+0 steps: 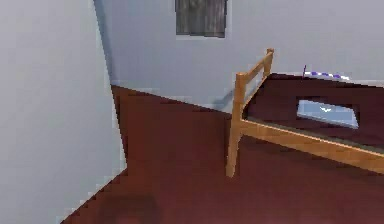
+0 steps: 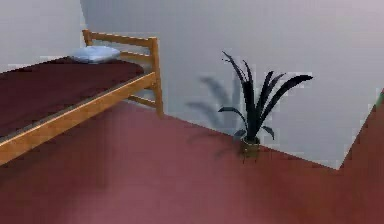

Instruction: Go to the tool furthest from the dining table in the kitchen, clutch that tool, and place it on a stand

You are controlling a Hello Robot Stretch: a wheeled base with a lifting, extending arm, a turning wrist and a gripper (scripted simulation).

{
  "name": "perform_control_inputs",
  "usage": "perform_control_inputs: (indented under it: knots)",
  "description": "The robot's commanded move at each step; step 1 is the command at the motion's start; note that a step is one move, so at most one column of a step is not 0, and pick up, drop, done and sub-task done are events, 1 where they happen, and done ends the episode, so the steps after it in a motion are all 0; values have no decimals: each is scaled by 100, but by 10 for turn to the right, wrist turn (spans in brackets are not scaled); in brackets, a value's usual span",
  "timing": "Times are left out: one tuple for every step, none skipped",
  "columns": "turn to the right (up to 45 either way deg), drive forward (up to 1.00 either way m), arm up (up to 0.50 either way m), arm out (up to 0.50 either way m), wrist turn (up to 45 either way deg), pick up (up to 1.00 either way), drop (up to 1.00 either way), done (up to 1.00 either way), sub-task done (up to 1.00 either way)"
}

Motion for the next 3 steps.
perform_control_inputs:
  knots:
    - [-450, 0, 0, 0, 0, 0, 0, 0, 0]
    - [-270, 0, 0, 0, 0, 0, 0, 0, 0]
    - [0, 100, 0, 0, 0, 0, 0, 0, 0]
